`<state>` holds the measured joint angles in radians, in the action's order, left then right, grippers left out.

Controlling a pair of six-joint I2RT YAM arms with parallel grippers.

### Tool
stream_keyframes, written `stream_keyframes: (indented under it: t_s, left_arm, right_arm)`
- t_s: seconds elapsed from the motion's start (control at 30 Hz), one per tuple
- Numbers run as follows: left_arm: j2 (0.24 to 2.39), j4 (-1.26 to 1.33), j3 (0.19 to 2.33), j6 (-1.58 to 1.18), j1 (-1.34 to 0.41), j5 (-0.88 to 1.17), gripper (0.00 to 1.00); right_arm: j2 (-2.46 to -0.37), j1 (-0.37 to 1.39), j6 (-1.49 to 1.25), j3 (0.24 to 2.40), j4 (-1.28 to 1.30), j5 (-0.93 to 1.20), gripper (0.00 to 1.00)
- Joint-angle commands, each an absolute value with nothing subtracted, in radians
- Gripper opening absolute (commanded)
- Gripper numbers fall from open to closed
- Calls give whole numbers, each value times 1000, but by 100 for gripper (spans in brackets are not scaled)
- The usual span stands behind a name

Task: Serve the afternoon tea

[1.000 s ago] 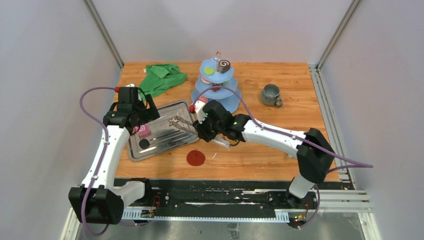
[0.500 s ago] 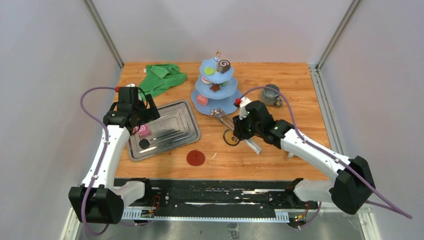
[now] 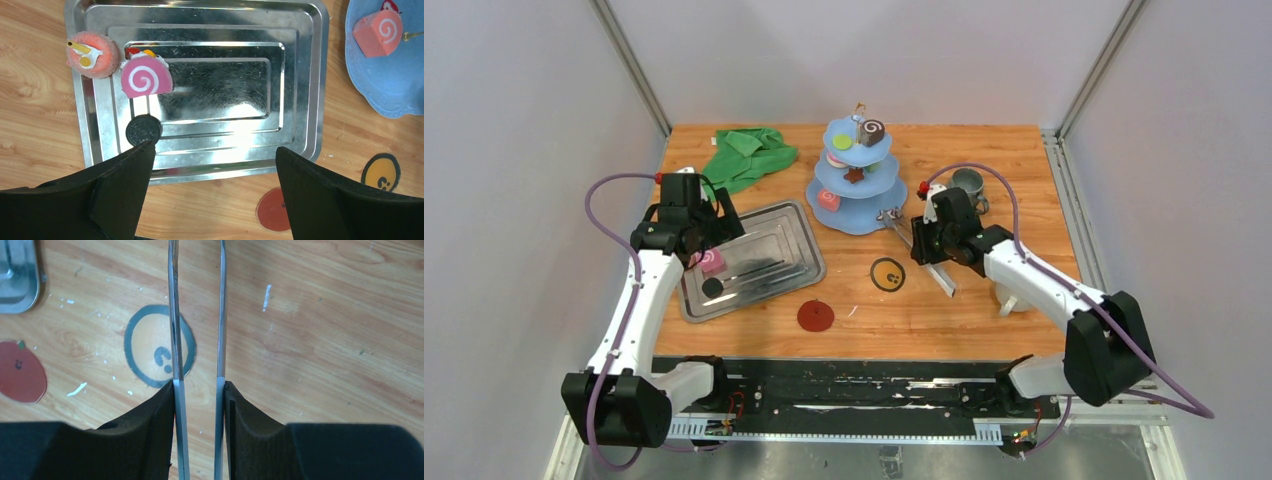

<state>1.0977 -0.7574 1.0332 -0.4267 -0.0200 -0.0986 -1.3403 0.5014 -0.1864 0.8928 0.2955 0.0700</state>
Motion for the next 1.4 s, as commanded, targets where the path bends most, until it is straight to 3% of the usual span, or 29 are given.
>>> stream_keyframes:
  t_s: [0.0, 0.67, 1.37]
  left_arm:
    - [1085, -743, 1050, -413, -9, -106, 95]
    - [1090, -755, 1055, -407, 4, -119, 95]
    - [1101, -753, 1049, -411, 8, -121, 95]
  right_arm:
    - [-1387, 454, -195, 960, 218, 47, 14]
    - [-1710, 412, -210, 1151, -22, 124, 13]
    - [-1952, 415, -212, 1330, -64, 246, 17]
